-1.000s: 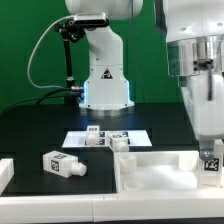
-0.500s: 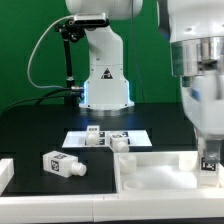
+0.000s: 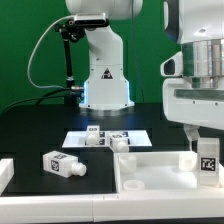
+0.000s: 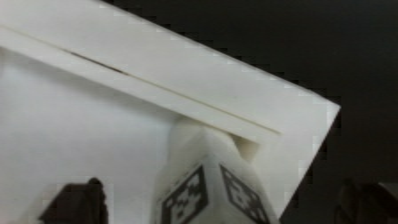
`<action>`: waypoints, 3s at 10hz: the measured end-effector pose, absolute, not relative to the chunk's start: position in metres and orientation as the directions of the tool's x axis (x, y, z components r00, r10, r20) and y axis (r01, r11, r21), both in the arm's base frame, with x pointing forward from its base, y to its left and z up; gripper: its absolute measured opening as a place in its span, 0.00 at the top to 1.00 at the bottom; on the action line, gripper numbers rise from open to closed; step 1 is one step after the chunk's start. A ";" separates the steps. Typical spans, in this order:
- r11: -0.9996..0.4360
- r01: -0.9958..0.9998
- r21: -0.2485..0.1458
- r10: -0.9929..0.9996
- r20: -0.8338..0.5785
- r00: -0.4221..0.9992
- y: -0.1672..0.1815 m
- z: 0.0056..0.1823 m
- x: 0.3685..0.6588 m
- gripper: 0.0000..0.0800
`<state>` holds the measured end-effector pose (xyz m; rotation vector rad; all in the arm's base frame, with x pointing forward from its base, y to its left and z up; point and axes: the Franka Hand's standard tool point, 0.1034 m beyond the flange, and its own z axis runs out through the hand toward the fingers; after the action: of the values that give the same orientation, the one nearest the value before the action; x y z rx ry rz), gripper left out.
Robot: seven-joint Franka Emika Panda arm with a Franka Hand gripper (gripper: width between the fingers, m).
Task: Assemble one leg
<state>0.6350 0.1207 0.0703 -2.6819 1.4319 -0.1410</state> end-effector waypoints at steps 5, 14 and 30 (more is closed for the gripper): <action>-0.833 -0.551 -0.051 -0.553 0.084 0.829 0.125 0.075 0.637 0.36; 0.122 -0.979 -0.164 -0.991 -0.078 -0.110 0.128 0.070 0.639 0.64; -0.807 -0.585 -0.074 -0.590 0.083 0.803 0.115 0.077 0.645 0.45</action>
Offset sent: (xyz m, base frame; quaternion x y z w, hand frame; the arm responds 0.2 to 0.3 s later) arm 0.0000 0.0000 0.0000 0.0000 0.0000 0.0650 0.9979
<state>0.6446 0.1151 0.0769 -2.9402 0.9591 -0.1588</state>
